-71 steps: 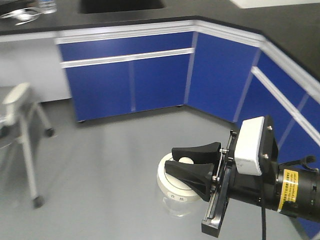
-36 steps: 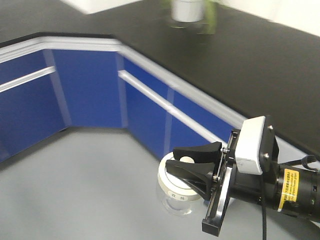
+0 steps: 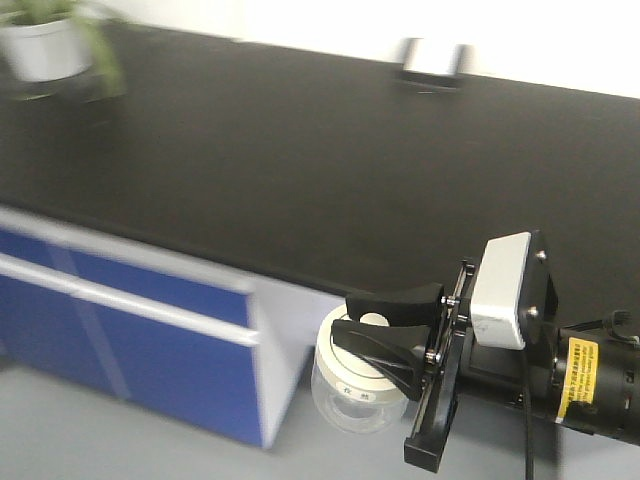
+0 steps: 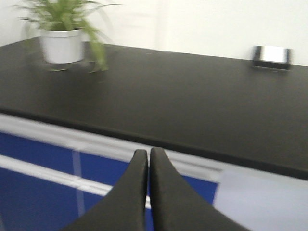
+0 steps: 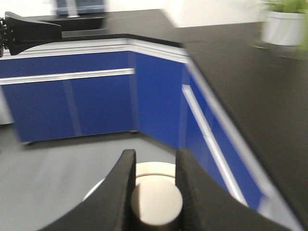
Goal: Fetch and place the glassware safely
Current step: 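Drive the base to the other bench holding the jar in the right gripper, then extend the right gripper forward and lower the jar onto the bench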
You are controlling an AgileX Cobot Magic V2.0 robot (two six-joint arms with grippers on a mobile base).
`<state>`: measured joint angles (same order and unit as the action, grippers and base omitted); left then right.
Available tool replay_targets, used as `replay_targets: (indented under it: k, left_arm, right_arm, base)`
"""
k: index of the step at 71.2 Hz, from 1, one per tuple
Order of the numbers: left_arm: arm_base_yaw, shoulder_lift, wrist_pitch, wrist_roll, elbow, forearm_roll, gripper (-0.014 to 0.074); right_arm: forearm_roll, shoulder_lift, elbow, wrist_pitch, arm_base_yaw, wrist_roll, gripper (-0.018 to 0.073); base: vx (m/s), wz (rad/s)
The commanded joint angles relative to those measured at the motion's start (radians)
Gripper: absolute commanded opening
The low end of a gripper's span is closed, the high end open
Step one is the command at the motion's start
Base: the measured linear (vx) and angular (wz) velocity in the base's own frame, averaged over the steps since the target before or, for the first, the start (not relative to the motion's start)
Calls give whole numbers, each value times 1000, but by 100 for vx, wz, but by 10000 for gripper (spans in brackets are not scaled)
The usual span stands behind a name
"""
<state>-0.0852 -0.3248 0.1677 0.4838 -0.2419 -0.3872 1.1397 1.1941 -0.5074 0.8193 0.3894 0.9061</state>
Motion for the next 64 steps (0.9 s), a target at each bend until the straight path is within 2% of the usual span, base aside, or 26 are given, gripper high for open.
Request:
replay_targets:
  k: [1, 32, 64]
  left_arm:
    - [0, -10, -65, 6, -27, 5, -7]
    - [0, -10, -65, 6, -27, 5, -7]
    - [0, -10, -65, 6, -27, 5, -7]
  right_arm:
    - [-55, -22, -31, 66, -5, -7, -1]
    - [-55, -22, -31, 66, -5, -7, -1]
    - [-55, -22, -31, 66, -5, -7, -1]
  base:
    - [15, -90]
    - [15, -67]
    - [20, -11]
